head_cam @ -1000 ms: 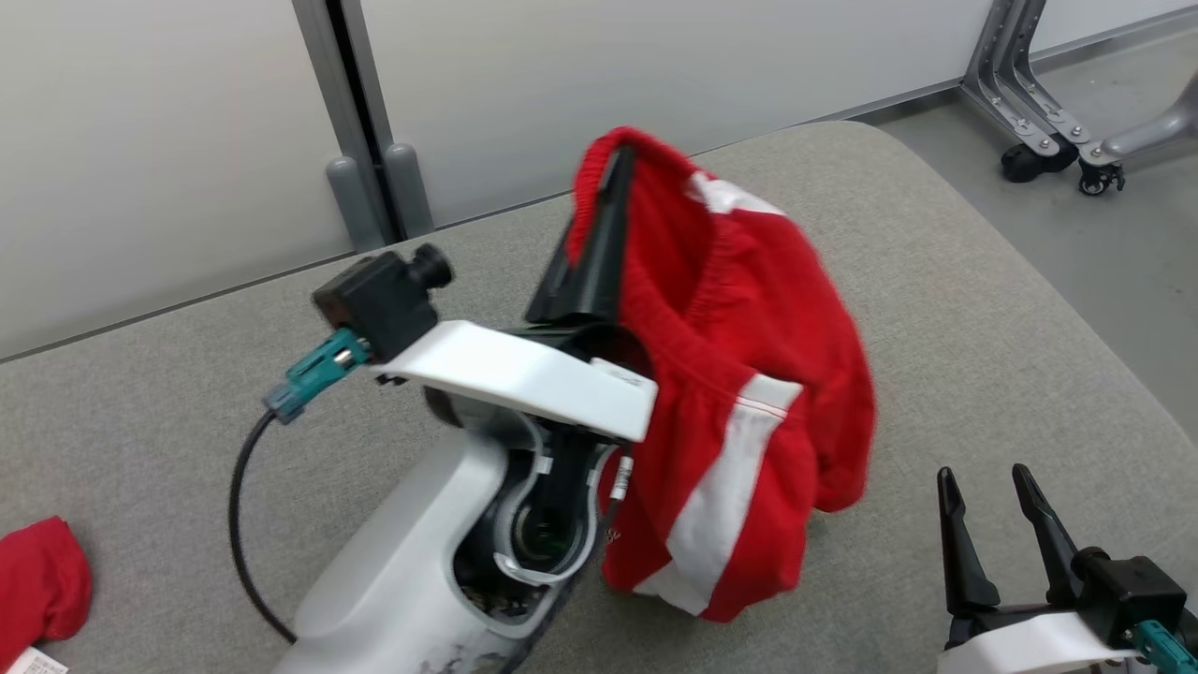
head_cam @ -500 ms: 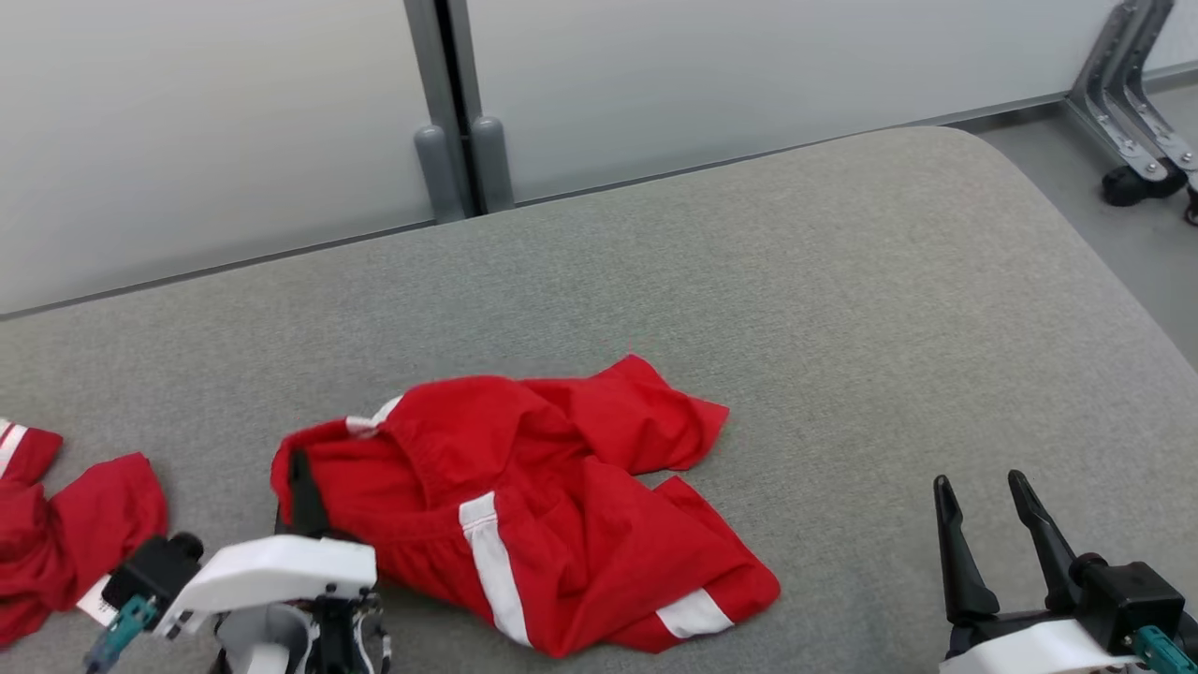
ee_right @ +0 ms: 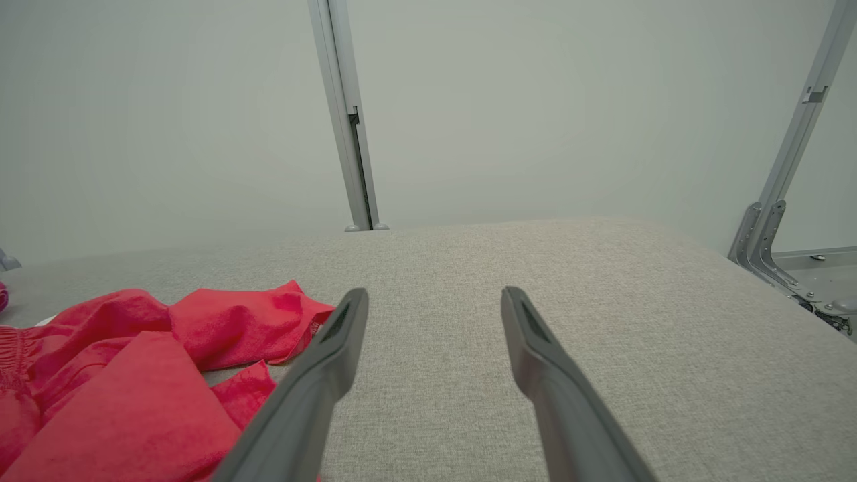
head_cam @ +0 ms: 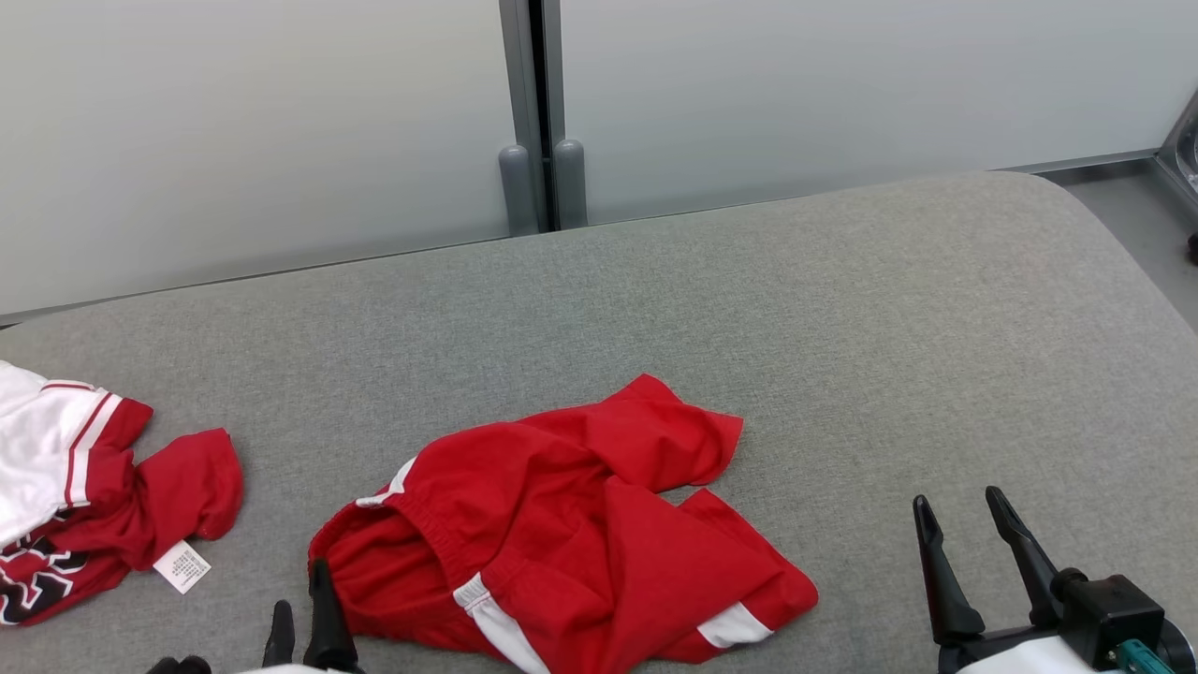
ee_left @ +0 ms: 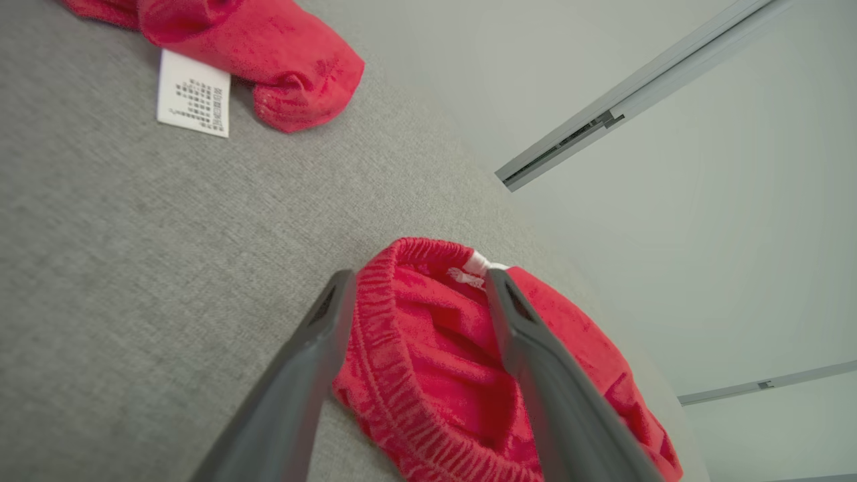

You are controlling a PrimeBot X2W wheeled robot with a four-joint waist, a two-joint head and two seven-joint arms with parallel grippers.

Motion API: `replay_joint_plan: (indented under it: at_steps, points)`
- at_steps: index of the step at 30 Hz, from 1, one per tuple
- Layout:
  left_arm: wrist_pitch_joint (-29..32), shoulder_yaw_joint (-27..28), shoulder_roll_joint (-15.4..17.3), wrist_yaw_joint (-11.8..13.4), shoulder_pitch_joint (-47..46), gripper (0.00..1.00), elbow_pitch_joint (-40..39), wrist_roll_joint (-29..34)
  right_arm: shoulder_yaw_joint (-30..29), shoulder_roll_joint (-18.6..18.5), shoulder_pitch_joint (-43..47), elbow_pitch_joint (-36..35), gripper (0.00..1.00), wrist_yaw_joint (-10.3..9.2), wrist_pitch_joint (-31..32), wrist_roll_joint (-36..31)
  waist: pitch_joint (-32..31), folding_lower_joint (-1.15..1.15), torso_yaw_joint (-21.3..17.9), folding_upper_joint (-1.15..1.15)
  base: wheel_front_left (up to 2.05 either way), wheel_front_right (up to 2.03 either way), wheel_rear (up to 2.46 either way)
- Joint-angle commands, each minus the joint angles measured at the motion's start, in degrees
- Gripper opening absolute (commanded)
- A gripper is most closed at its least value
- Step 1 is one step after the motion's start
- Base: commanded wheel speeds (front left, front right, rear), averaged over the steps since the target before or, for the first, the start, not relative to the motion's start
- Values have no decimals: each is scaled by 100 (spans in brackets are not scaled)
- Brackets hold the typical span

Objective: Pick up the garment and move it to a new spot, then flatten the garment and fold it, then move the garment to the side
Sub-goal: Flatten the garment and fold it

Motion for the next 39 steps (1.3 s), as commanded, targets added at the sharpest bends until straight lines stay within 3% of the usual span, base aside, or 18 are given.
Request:
replay_joint_plan:
  at_steps: [1, 5, 10, 16, 24, 25, 26, 27, 28, 34, 39]
  points:
    - [-2, 61, 25, 42, 227, 100, -145, 340, 1, -30, 58, -10, 100, 1, -2, -39, -30, 0, 9, 0, 0, 0, 0]
    - [-1, -107, 32, -111, 692, 100, -743, 1577, -17, -30, 125, -41, 100, 1, -2, -5, -49, 0, 10, 0, 0, 0, 0]
    - [465, -972, 504, -424, 543, 100, -1097, 2420, 42, -30, 114, -2, 100, 1, -2, 18, -55, 0, -28, 0, 0, 0, 0]
    - [1605, -1495, 872, -501, -25, 100, -1021, 2739, 124, -29, 25, 16, 100, 1, -2, 72, -42, 0, -207, 0, 0, 0, 0]
    - [2663, -1709, 1113, -580, -155, 100, -1071, 2529, 66, -31, 121, 7, 100, 1, -1, 128, -10, 0, -389, 0, 0, 0, 0]
    - [2740, -1714, 1168, -556, -109, 83, -1094, 2515, 49, -32, 135, 5, 100, 1, -1, 127, -2, 0, -386, 0, 0, 0, 0]
    - [2792, -1709, 1213, -529, -79, 74, -1128, 2513, 39, -31, 141, 0, 100, 1, -1, 118, 5, 0, -377, 0, 0, 0, 0]
    - [2852, -1714, 1227, -522, -40, 16, -1152, 2480, 27, -30, 149, -2, 100, 1, -1, 128, 12, 0, -360, 0, 0, 0, 0]
    - [2904, -1732, 1231, -533, 1, 0, -1187, 2445, 8, -30, 159, -5, 100, 1, -1, 135, 17, 0, -334, 0, 0, 0, 0]
    - [3010, -1614, 1212, -407, 384, 0, -1411, 2158, -43, -30, 170, -11, 100, 1, -1, 148, 29, 0, -87, 0, 0, 0, 0]
    - [2700, -1300, 1034, -261, 749, 0, -1576, 1830, -29, -32, 161, -5, 100, 1, -1, 117, 15, 0, 90, 0, 0, 0, 0]
